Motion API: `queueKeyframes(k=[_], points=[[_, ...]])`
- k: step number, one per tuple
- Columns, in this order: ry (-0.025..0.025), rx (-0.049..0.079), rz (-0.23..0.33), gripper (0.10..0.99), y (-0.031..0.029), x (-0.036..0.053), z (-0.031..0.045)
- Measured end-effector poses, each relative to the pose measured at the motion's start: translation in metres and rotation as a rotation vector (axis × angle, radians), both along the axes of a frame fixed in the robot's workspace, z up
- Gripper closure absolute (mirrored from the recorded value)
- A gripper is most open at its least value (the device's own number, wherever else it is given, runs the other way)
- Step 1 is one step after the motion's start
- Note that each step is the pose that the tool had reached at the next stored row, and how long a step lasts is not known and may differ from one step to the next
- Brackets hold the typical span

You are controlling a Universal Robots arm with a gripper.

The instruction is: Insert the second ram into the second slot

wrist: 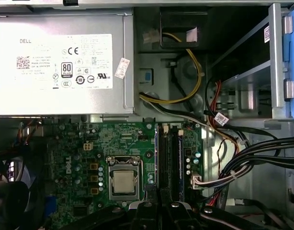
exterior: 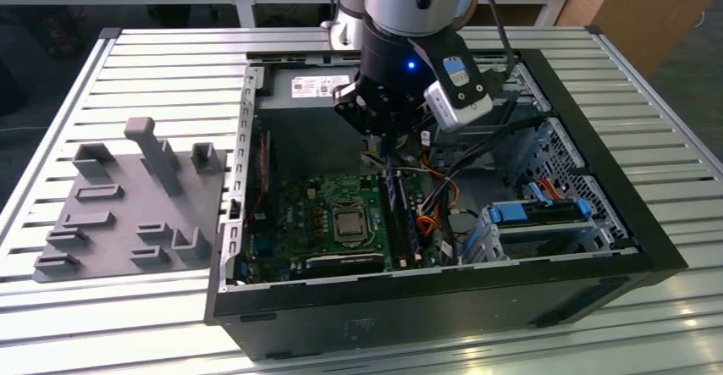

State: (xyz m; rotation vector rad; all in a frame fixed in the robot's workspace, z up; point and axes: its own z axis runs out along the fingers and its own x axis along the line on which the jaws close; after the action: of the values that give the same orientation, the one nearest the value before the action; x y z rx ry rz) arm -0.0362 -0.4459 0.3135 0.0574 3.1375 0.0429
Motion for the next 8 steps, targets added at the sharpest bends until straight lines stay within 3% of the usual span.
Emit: queueKeyframes(k=[8], points=[[0.0, 0.0, 0.0, 0.949, -0.0004, 0.0, -0.0057]])
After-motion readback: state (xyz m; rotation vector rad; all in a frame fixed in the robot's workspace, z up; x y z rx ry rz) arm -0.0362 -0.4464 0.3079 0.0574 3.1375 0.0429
